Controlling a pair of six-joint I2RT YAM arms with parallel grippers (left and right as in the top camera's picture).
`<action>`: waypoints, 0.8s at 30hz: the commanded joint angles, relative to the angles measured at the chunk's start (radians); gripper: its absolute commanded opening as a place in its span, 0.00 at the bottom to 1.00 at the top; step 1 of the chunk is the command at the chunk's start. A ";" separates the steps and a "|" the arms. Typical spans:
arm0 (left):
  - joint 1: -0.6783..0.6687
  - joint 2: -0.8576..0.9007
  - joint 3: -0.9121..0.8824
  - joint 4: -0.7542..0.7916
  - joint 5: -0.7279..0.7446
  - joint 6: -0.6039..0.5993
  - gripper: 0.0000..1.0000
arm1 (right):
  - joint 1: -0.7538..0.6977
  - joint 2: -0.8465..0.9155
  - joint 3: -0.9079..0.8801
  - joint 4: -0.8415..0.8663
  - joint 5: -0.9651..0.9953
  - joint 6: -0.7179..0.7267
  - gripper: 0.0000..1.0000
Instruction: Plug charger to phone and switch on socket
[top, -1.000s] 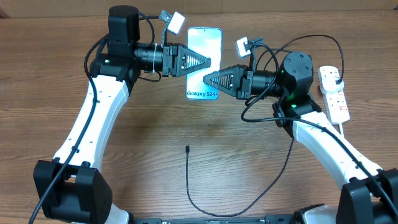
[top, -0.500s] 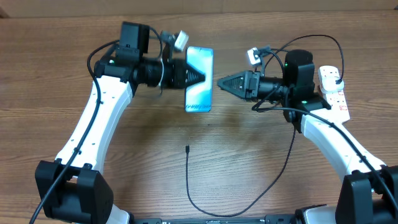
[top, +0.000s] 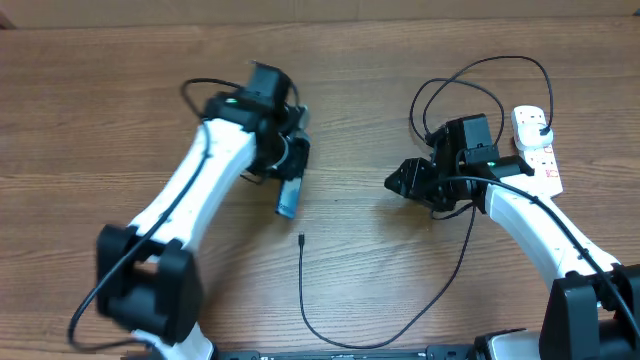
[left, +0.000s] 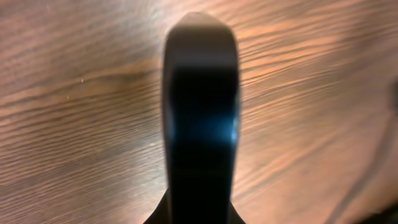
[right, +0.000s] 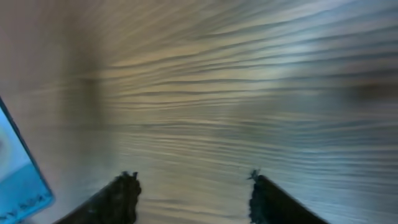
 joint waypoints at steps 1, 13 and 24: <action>-0.043 0.087 0.014 -0.006 -0.119 -0.035 0.04 | 0.003 0.003 0.004 -0.016 0.156 -0.022 0.73; -0.085 0.222 0.014 0.047 -0.148 -0.092 0.04 | 0.003 0.003 0.004 -0.020 0.156 -0.015 1.00; -0.085 0.225 0.014 0.054 -0.169 -0.096 0.07 | 0.003 0.003 0.004 -0.016 0.156 -0.016 1.00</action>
